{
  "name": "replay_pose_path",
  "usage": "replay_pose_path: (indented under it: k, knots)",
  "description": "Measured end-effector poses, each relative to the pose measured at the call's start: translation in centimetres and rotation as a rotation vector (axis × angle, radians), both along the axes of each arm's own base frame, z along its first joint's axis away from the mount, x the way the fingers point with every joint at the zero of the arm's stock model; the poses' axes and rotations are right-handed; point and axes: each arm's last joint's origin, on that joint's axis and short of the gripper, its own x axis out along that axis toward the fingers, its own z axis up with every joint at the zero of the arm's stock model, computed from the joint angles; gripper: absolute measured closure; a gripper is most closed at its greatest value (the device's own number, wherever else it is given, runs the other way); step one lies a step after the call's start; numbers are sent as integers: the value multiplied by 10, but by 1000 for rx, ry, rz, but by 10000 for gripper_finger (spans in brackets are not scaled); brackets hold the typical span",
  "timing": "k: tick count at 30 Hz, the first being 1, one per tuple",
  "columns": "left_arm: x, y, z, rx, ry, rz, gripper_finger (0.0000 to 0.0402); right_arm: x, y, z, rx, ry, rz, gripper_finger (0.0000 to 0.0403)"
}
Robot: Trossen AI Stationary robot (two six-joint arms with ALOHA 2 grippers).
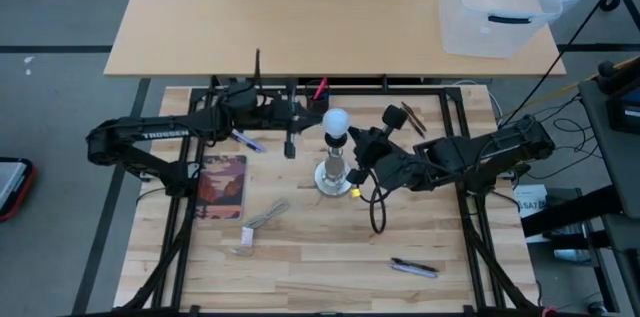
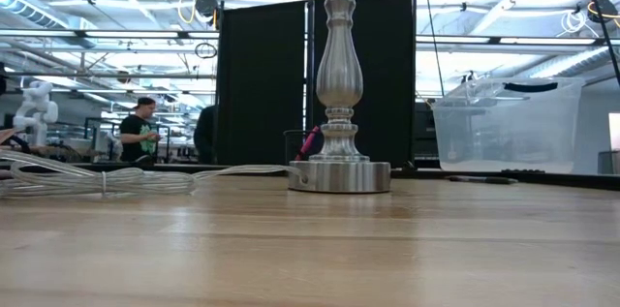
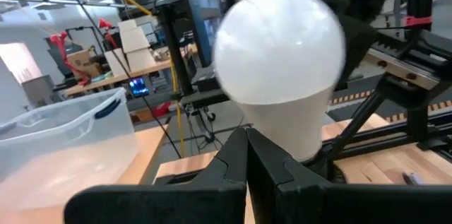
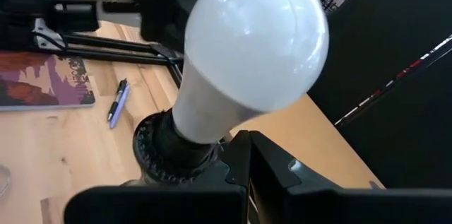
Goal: Screw lightbulb
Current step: Insert the lightbulb into the desk lamp
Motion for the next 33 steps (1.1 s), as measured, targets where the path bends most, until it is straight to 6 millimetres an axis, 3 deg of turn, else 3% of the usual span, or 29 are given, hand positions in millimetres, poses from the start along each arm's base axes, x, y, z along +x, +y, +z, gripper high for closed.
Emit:
replay_pose_path:
  k: [7, 16, 27, 33]
  knots:
    - [-7, 3, 6, 9, -12, 18, 402, -3, -1, -3, -5, 6, -52, 403]
    - [-36, -8, 25, 33, -24, -3, 402, 1, -7, 3, -51, -1, -62, 403]
    - [-34, -32, 24, 73, -8, -97, 402, 6, -25, 8, -139, 66, -73, 403]
    - [-22, -33, 17, 46, 0, -107, 402, 7, -29, 8, -193, 131, -64, 403]
